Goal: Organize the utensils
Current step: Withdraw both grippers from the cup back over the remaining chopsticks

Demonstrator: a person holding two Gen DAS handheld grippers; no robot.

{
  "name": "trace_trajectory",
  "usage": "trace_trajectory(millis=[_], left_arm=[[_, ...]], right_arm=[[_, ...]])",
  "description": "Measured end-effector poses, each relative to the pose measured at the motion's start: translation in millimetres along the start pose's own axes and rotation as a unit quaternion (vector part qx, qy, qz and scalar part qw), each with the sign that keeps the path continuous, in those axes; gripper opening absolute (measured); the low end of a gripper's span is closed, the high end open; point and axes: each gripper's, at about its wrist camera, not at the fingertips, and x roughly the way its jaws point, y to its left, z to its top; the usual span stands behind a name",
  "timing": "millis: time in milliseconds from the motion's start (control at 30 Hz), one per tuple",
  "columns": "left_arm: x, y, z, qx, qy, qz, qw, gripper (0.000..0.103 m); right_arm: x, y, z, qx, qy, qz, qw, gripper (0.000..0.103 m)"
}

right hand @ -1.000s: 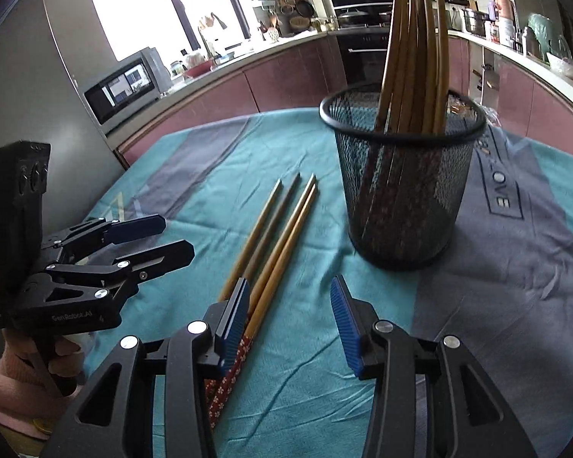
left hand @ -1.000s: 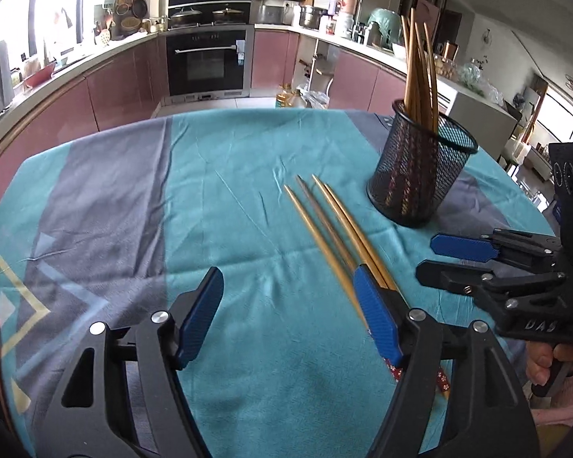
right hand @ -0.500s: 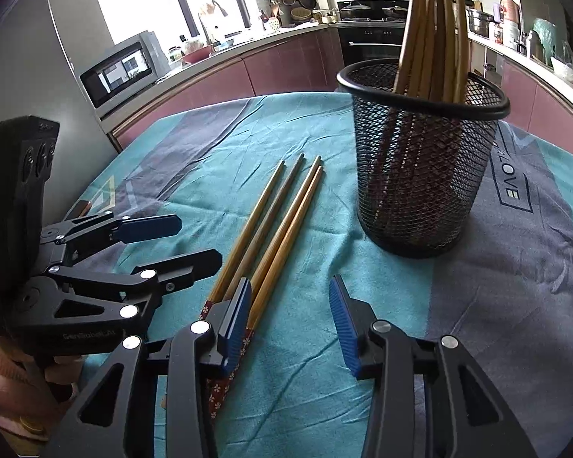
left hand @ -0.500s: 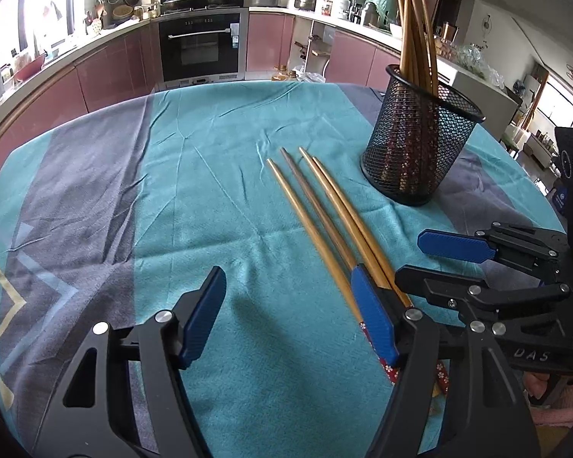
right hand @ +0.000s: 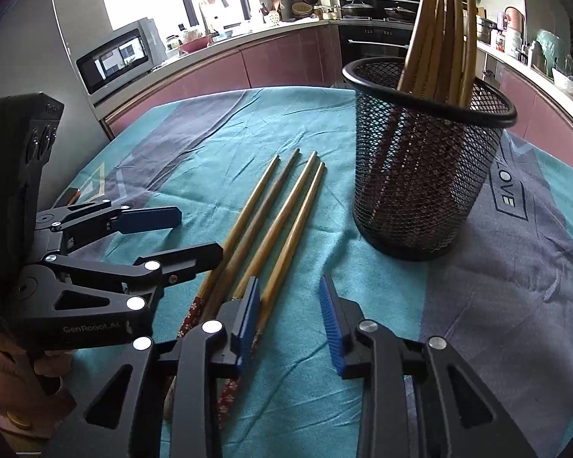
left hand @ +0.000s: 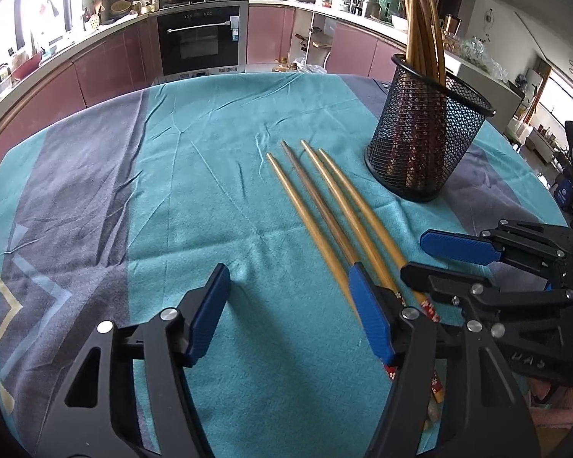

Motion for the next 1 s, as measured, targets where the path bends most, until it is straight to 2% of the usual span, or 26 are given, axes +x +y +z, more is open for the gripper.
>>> trace_trajectory(millis=[300,467,533,800,1000], left_arm=[[4.3,1.8,6.3,-0.006,0.006,-0.007,0.9999,0.059],[6.0,3.1,10.2,-0.009,0.007,-0.005,0.9999,0.048],[6.5,5.0,11.2,-0.015,0.01,-0.008,0.9998,0.046],[6.3,4.7,12.1,-0.019,0.005,-0.032,0.9993,0.049],[9.5,0.1,11.7,-0.006,0.007,-0.019,0.9998,0.045]], right_arm=[[1.5,-2.4,2.4,0.001,0.004,-0.007,1.0,0.026],[1.9,-3.4,3.6,0.001,0.003,-0.01,1.0,0.026],[1.6,-3.4,3.8,0.002,0.003,-0.009,1.0,0.026],[1.5,-5.4,3.8,0.006,0.002,-0.005,1.0,0.026],[1.6,-5.9,4.1,0.006,0.002,-0.005,1.0,0.026]])
